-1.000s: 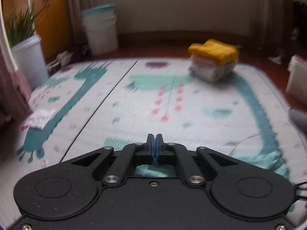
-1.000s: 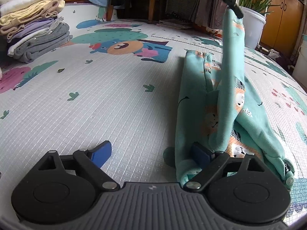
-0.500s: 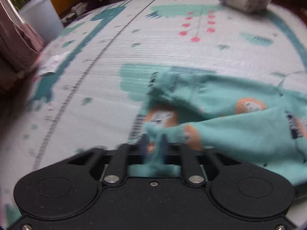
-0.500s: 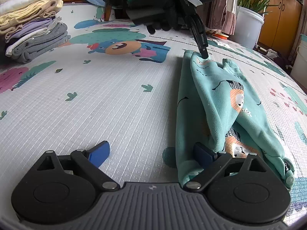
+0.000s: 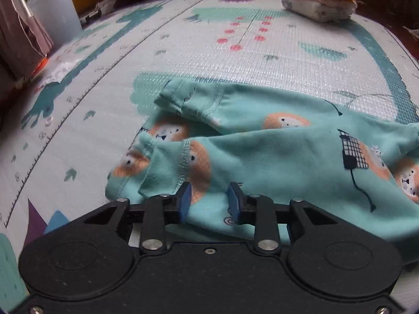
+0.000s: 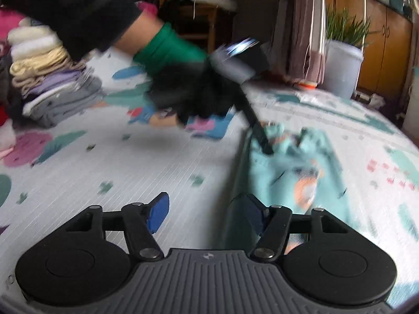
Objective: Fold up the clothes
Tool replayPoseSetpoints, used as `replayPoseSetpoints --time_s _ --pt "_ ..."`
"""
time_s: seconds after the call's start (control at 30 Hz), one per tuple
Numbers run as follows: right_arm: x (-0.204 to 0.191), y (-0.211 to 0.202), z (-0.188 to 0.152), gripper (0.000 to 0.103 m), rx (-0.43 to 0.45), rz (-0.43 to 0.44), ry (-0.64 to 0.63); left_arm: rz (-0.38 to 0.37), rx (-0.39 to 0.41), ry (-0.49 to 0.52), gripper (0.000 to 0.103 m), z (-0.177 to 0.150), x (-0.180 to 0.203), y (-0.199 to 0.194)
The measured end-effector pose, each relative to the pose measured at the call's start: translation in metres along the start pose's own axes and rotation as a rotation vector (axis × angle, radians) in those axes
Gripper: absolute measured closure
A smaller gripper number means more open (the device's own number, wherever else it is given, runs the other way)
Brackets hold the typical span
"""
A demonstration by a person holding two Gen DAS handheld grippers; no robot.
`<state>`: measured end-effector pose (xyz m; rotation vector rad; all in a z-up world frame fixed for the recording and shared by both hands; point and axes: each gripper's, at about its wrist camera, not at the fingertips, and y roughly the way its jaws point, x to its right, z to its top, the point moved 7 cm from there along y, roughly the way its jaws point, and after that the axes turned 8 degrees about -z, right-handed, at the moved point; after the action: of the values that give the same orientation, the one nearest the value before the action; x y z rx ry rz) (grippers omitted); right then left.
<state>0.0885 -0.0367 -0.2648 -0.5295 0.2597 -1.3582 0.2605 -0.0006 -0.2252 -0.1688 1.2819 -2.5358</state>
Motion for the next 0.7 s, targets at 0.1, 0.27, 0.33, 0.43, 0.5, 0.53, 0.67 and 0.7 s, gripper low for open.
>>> replayPoseSetpoints --time_s 0.1,0.27,0.33,0.43,0.5,0.53,0.67,0.7 --pt "0.028 0.016 0.020 0.051 0.026 -0.028 0.004 -0.019 0.040 -0.023 0.073 0.005 0.003 -0.024" --pt "0.064 0.059 0.042 0.051 0.069 -0.047 -0.094 -0.144 0.100 -0.077 0.073 -0.005 0.033 -0.042" --pt "0.060 0.085 0.020 0.030 0.015 0.003 -0.233 -0.177 0.070 -0.079 0.073 -0.022 0.048 -0.028" --pt "0.067 0.104 -0.014 0.024 -0.061 0.095 -0.278 -0.141 0.080 -0.041 0.071 -0.041 0.060 -0.011" --pt "0.062 0.100 -0.009 0.026 -0.058 0.092 -0.391 -0.129 0.077 -0.031 0.070 -0.036 0.060 -0.016" --pt "0.058 0.094 -0.004 0.030 -0.034 0.097 -0.438 -0.122 0.074 -0.022 0.070 -0.033 0.061 -0.020" --pt "0.056 0.079 -0.009 0.026 -0.084 0.226 -0.461 -0.121 0.122 -0.058 0.070 -0.022 0.066 -0.031" --pt "0.059 0.079 -0.014 0.026 -0.134 0.247 -0.450 -0.128 0.138 -0.074 0.070 -0.019 0.069 -0.032"
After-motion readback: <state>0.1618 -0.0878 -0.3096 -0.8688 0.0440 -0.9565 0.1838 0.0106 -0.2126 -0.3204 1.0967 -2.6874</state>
